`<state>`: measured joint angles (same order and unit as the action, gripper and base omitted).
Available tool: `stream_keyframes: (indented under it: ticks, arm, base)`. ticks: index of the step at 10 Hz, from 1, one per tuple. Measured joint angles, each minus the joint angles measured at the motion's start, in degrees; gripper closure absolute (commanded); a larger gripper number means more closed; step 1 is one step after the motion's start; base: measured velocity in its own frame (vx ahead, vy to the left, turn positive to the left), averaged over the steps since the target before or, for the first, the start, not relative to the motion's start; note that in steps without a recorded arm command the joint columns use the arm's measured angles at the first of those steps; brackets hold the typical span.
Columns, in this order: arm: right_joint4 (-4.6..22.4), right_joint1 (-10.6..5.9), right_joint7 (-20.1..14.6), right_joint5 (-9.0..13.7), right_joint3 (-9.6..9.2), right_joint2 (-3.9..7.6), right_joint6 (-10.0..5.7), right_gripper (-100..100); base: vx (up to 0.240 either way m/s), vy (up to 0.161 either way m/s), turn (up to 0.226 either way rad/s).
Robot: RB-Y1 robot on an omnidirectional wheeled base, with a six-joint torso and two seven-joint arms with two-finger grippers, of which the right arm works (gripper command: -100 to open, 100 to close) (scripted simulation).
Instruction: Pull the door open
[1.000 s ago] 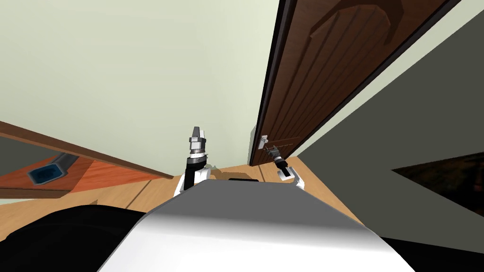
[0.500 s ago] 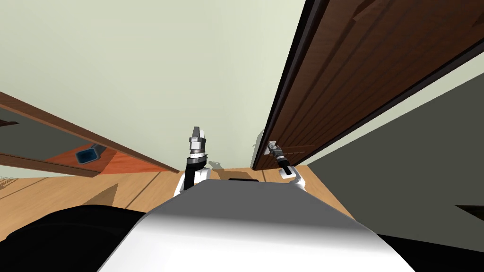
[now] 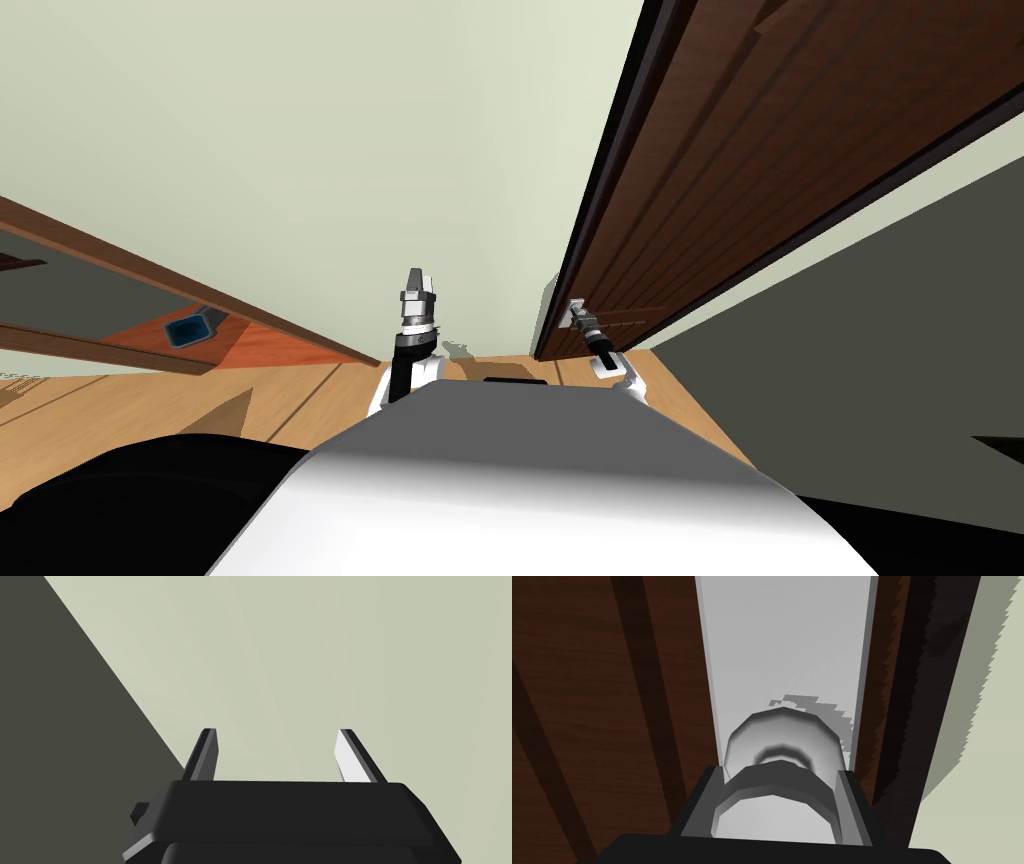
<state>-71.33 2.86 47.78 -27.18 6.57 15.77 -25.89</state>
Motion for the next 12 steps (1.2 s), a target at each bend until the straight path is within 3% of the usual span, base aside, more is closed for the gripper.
stream_keyframes:
  ticks: [3, 8, 12]
  arm:
    - [0.0, -0.09, -0.2, 1.0, -0.15, -0.15, 0.54, 100]
    - [0.2, -0.58, -1.6, 8.5, -0.81, -1.48, 4.99, 100]
    - [1.0, -1.24, -2.4, 14.0, -1.16, -2.31, 7.34, 100]
  base:
    - [-0.023, -0.006, -0.017]
    - [-0.063, -0.011, -0.031]
    - [-0.041, -0.008, -0.024]
